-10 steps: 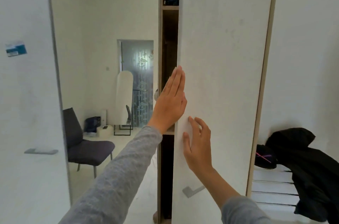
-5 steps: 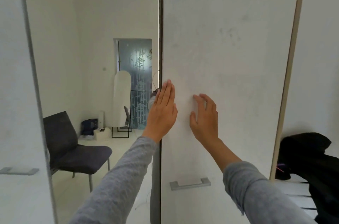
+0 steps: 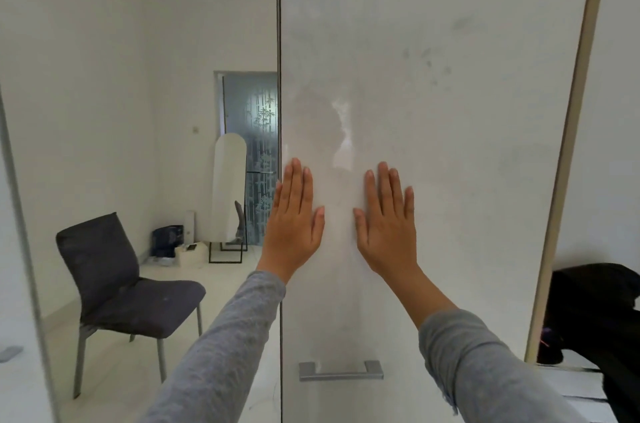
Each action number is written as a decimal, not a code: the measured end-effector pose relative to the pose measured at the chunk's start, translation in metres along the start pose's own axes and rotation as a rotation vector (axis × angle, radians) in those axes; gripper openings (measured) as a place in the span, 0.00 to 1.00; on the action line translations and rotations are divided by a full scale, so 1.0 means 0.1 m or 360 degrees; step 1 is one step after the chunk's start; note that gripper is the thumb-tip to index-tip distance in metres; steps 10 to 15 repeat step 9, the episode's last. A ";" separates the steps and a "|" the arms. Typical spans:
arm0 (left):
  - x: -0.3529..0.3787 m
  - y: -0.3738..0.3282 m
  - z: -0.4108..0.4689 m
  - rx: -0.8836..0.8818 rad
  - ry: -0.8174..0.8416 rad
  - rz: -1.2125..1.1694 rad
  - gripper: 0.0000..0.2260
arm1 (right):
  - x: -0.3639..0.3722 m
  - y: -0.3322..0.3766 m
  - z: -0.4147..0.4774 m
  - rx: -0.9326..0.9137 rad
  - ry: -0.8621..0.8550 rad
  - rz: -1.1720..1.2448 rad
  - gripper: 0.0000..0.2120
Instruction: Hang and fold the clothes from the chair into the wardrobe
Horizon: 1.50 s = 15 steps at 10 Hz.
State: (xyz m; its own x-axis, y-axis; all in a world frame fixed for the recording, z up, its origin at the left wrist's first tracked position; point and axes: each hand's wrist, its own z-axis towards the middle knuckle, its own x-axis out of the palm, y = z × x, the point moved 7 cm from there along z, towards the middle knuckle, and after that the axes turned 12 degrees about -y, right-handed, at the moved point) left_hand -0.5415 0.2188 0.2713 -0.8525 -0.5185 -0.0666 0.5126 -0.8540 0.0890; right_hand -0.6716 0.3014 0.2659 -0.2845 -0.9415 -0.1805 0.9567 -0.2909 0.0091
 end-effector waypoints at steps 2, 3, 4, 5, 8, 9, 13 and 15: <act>0.16 0.09 0.00 0.0046 -0.0085 0.0026 0.30 | 0.17 -0.01 0.03 -0.0011 -0.0238 -0.0033 0.29; 0.24 0.13 -0.01 0.0047 -0.0075 0.0078 0.29 | 0.24 -0.02 0.03 -0.0020 -0.0296 -0.0066 0.29; 0.23 0.12 0.00 0.0065 -0.0071 0.0111 0.29 | 0.23 -0.01 0.04 -0.0035 -0.0328 -0.0072 0.29; 0.19 0.10 0.00 0.0011 -0.0038 0.0112 0.29 | 0.19 0.01 0.03 -0.0017 -0.0290 -0.0038 0.29; 0.02 -0.15 -0.19 -0.0373 0.0265 -0.0042 0.28 | 0.01 0.12 -0.21 0.0126 -0.0046 0.0073 0.29; -0.27 -0.46 -0.96 -0.0489 0.0796 -0.0560 0.26 | -0.03 0.15 -0.79 0.0107 0.0197 0.0377 0.29; -0.27 -0.46 -0.96 -0.0489 0.0796 -0.0560 0.26 | -0.03 0.15 -0.79 0.0107 0.0197 0.0377 0.29; -0.27 -0.46 -0.96 -0.0489 0.0796 -0.0560 0.26 | -0.03 0.15 -0.79 0.0107 0.0197 0.0377 0.29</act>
